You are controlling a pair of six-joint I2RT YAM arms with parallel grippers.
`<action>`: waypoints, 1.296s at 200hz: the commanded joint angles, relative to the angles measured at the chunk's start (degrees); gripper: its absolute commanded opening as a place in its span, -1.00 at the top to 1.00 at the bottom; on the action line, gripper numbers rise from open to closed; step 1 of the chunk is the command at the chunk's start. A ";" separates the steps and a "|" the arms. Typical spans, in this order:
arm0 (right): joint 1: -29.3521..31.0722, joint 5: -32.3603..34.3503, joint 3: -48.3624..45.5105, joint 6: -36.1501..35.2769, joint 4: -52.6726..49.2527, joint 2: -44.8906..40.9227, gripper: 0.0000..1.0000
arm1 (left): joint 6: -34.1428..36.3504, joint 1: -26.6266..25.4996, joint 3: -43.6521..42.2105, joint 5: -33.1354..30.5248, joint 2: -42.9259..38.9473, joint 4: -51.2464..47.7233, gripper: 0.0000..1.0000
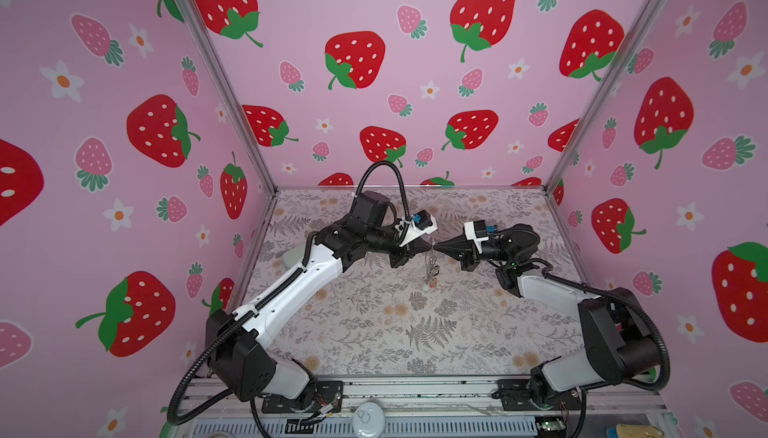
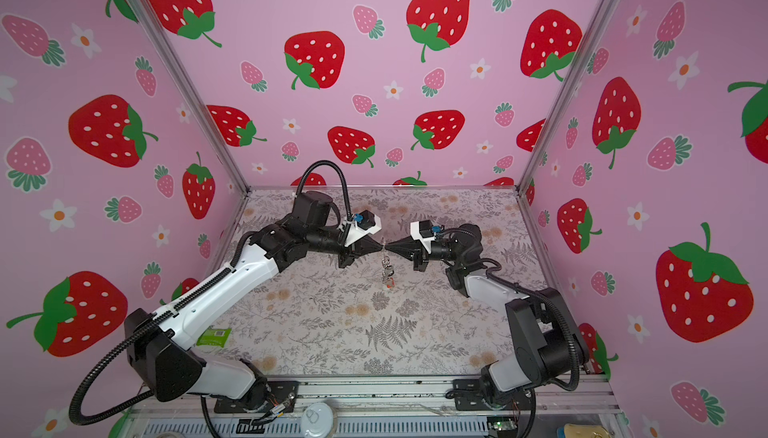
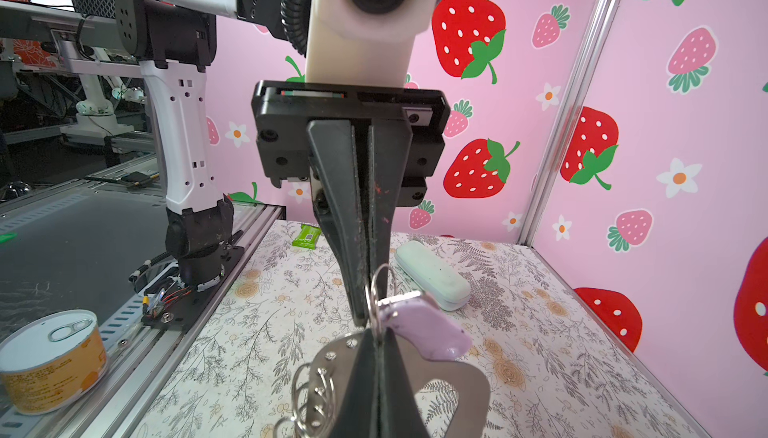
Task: Put the keys on the keyring
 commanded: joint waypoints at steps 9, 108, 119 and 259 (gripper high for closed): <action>-0.16 0.70 1.72 0.89 1.48 0.51 1.00 | 0.86 -0.93 3.26 1.47 0.50 0.16 0.75; -0.16 1.43 1.62 0.98 1.58 0.58 1.00 | 3.03 -1.96 3.78 -0.92 0.85 -0.91 0.86; -0.16 1.53 1.58 0.98 1.54 0.55 1.00 | 3.18 -2.12 4.11 -0.93 0.95 -1.27 0.95; -3.78 3.94 -5.37 -9.11 -1.36 -8.54 0.28 | 16.83 -2.54 25.58 -5.74 10.09 -36.25 1.00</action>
